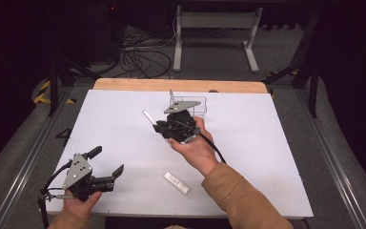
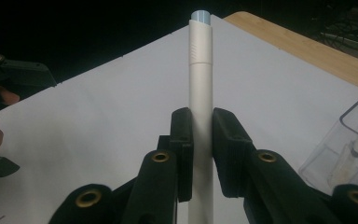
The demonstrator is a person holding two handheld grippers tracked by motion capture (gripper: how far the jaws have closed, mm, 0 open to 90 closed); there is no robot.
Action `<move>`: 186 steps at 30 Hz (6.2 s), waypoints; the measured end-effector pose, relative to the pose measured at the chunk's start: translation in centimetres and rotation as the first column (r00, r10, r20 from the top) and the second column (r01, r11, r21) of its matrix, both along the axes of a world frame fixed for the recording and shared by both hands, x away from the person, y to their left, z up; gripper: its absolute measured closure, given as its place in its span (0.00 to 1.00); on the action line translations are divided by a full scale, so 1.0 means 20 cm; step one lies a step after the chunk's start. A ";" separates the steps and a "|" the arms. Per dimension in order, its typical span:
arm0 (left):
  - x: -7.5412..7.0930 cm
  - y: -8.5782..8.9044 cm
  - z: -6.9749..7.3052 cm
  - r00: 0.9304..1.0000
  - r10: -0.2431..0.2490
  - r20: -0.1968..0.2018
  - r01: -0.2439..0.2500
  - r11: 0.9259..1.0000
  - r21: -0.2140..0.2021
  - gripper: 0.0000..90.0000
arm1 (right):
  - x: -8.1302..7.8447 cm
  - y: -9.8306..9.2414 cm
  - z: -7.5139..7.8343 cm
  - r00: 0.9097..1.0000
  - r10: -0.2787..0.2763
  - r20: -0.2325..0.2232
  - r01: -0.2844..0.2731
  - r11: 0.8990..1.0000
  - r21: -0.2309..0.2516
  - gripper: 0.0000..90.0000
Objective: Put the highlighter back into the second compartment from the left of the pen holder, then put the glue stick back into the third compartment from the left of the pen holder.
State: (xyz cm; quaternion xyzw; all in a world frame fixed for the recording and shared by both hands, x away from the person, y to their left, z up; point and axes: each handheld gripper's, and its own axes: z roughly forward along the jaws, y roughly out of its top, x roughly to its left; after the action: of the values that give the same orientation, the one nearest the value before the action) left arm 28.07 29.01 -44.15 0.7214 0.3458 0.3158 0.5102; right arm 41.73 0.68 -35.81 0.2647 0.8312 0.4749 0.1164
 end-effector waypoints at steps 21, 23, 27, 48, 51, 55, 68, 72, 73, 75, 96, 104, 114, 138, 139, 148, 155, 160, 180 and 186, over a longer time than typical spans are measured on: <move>0.00 0.00 0.00 1.000 0.002 0.002 -0.002 1.000 0.001 0.08 | 0.03 -0.10 0.03 0.992 0.022 0.126 -0.039 0.990 0.133 0.88; 0.00 0.00 0.00 1.000 0.002 0.000 -0.002 1.000 0.001 0.09 | 0.04 -0.12 0.03 0.991 0.016 0.132 -0.036 0.987 0.154 0.88; 0.00 0.00 0.00 1.000 0.003 0.001 -0.003 1.000 0.001 0.09 | 0.06 -0.15 0.05 0.989 -0.017 0.146 -0.010 0.983 0.183 0.88; 0.00 0.00 0.00 1.000 0.002 -0.001 -0.002 1.000 0.003 0.09 | 0.21 -0.30 0.06 0.959 -0.154 0.240 0.080 0.953 0.291 0.88; 0.00 0.00 0.00 1.000 0.002 0.000 -0.002 1.000 0.003 0.09 | 0.24 -0.32 0.05 0.955 -0.172 0.243 0.095 0.950 0.296 0.88; 0.00 0.00 0.00 1.000 0.002 -0.001 -0.002 1.000 0.003 0.09 | 0.28 -0.33 0.04 0.950 -0.194 0.244 0.112 0.943 0.314 0.88; 0.00 0.00 0.00 1.000 0.002 -0.003 -0.002 1.000 0.005 0.09 | 0.40 -0.35 -0.03 0.930 -0.240 0.279 0.148 0.938 0.314 0.88; 0.00 0.00 0.00 1.000 0.002 -0.002 -0.002 1.000 0.005 0.09 | 0.42 -0.35 -0.04 0.926 -0.245 0.288 0.149 0.936 0.318 0.88; 0.00 0.00 0.00 1.000 0.000 -0.003 0.000 1.000 0.004 0.09 | 0.43 -0.35 -0.05 0.925 -0.245 0.291 0.148 0.936 0.319 0.88; 0.00 0.00 0.00 1.000 0.002 -0.005 -0.002 1.000 0.003 0.09 | 0.44 -0.35 -0.06 0.921 -0.245 0.302 0.144 0.937 0.319 0.88; 0.01 0.00 0.00 1.000 0.000 -0.006 0.000 1.000 0.003 0.09 | 0.53 -0.34 -0.12 0.909 -0.268 0.318 0.185 0.945 0.268 0.87; 0.01 0.01 0.00 1.000 0.001 -0.003 -0.001 1.000 0.005 0.09 | 0.56 -0.32 -0.16 0.914 -0.270 0.304 0.194 0.947 0.256 0.87; 0.01 0.01 0.00 1.000 0.002 -0.006 -0.002 1.000 0.003 0.09 | 0.56 -0.32 -0.17 0.912 -0.302 0.279 0.234 0.939 0.250 0.72; 0.01 0.00 0.00 1.000 0.004 -0.007 -0.004 1.000 0.002 0.09 | 0.40 -0.40 -0.04 0.919 -0.277 0.281 0.215 0.949 0.231 0.43; 0.01 0.00 0.00 1.000 0.005 -0.007 -0.005 1.000 0.001 0.09 | 0.39 -0.40 -0.04 0.918 -0.274 0.286 0.212 0.950 0.229 0.42; 0.01 0.00 0.00 1.000 0.002 -0.007 -0.002 1.000 0.004 0.09 | 0.29 -0.41 -0.01 0.943 -0.229 0.244 0.188 0.966 0.178 0.35; 0.01 0.00 0.00 1.000 0.000 -0.007 0.000 1.000 0.002 0.09 | 0.18 -0.41 0.03 0.956 -0.181 0.229 0.141 0.974 0.177 0.35; 0.01 -0.01 0.00 1.000 -0.002 -0.005 0.002 1.000 0.006 0.09 | 0.09 -0.42 0.04 0.969 -0.150 0.197 0.118 0.979 0.163 0.34; 0.01 -0.02 0.00 1.000 -0.005 -0.001 0.005 1.000 0.012 0.09 | -0.14 -0.44 0.00 0.993 -0.038 0.110 0.036 0.999 0.020 0.34; 0.01 -0.02 0.00 1.000 -0.005 -0.003 0.005 1.000 0.010 0.09 | -0.20 -0.43 -0.02 0.996 0.010 0.086 -0.007 0.999 -0.041 0.34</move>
State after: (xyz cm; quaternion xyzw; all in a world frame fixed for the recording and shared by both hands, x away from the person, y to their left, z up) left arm 28.36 28.70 -44.18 0.7253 0.3431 0.3150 0.5069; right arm 37.70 -7.99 -36.28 0.2381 0.8360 0.4693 0.1555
